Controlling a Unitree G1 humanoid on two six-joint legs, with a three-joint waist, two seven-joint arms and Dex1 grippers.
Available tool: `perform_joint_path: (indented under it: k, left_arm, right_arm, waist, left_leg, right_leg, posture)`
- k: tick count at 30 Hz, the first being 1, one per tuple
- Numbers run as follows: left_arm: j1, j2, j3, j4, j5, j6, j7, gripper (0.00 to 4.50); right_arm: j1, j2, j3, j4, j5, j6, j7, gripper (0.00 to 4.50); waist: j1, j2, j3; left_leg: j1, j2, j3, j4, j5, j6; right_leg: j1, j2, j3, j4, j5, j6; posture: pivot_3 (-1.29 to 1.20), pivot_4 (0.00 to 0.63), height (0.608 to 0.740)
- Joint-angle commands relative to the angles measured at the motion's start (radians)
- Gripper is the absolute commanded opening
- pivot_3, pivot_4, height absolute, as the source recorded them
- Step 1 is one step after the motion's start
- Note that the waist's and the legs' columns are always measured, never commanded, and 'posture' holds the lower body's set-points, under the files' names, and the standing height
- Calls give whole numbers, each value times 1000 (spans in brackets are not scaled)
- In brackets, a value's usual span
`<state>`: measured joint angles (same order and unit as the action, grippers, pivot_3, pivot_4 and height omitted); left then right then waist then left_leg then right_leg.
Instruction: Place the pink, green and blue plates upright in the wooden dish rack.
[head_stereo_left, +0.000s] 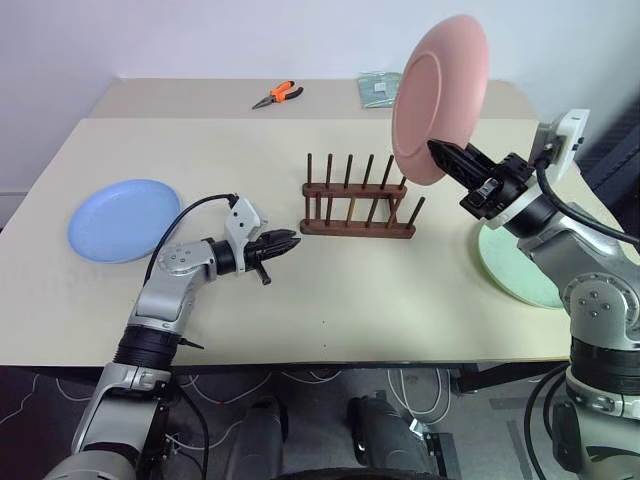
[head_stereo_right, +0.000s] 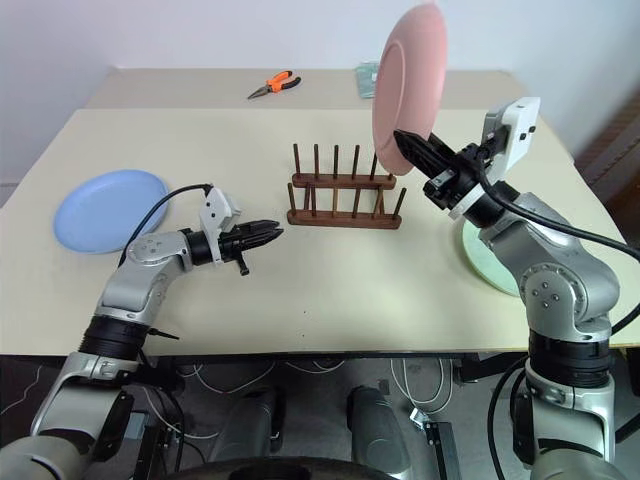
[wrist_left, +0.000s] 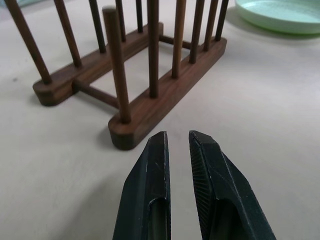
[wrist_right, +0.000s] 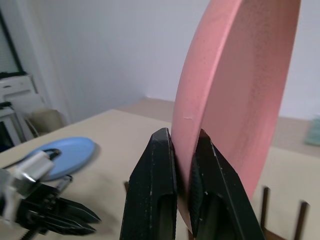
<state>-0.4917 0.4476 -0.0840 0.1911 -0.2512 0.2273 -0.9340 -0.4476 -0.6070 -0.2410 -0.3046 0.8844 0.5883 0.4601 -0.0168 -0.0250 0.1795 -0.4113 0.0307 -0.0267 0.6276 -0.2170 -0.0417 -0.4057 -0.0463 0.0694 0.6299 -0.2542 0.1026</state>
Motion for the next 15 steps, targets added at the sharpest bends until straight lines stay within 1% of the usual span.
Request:
perform_joint_path:
  k: [1,7,9,10,12,14,15]
  left_arm:
    - [9,6,19,-43,-16,-4,0,643]
    - [17,8,21,-60,-18,3,3,643]
    - [19,6,18,-66,-17,7,6,643]
    - [19,5,17,-69,-16,8,8,643]
    - [19,5,16,-72,-16,11,8,643]
    - [19,4,15,-74,-16,14,9,643]
    - [19,4,14,-76,-15,15,9,643]
  right_arm:
    - [-21,9,-18,21,-21,-14,11,59]
    - [8,16,8,98,-60,23,34,59]
    - [16,25,19,111,-84,22,31,805]
    - [14,31,16,116,-86,24,27,1039]
    - [5,38,10,116,-107,14,13,2048]
    - [4,28,14,104,-169,-24,1,3016]
    - [6,19,17,97,-196,-39,1,3595]
  waist:
    - [0,0,0]
    - [0,0,0]
    - [0,0,0]
    - [0,0,0]
    - [0,0,0]
    - [0,0,0]
    - [0,0,0]
  left_leg:
    - [0,0,0,0,0,0]
    - [0,0,0,0,0,0]
    - [0,0,0,0,0,0]
    - [0,0,0,0,0,0]
    - [0,0,0,0,0,0]
    - [0,0,0,0,0,0]
    - [0,0,0,0,0,0]
  right_leg:
    - [0,0,0,0,0,0]
    - [0,0,0,0,0,0]
    - [0,0,0,0,0,0]
    - [0,0,0,0,0,0]
    - [0,0,0,0,0,0]
    - [0,0,0,0,0,0]
    - [0,0,0,0,0,0]
  posture:
    - [0,150,732]
    - [0,150,732]
    - [0,150,732]
    - [0,150,732]
    - [0,150,732]
    - [0,150,732]
    - [0,150,732]
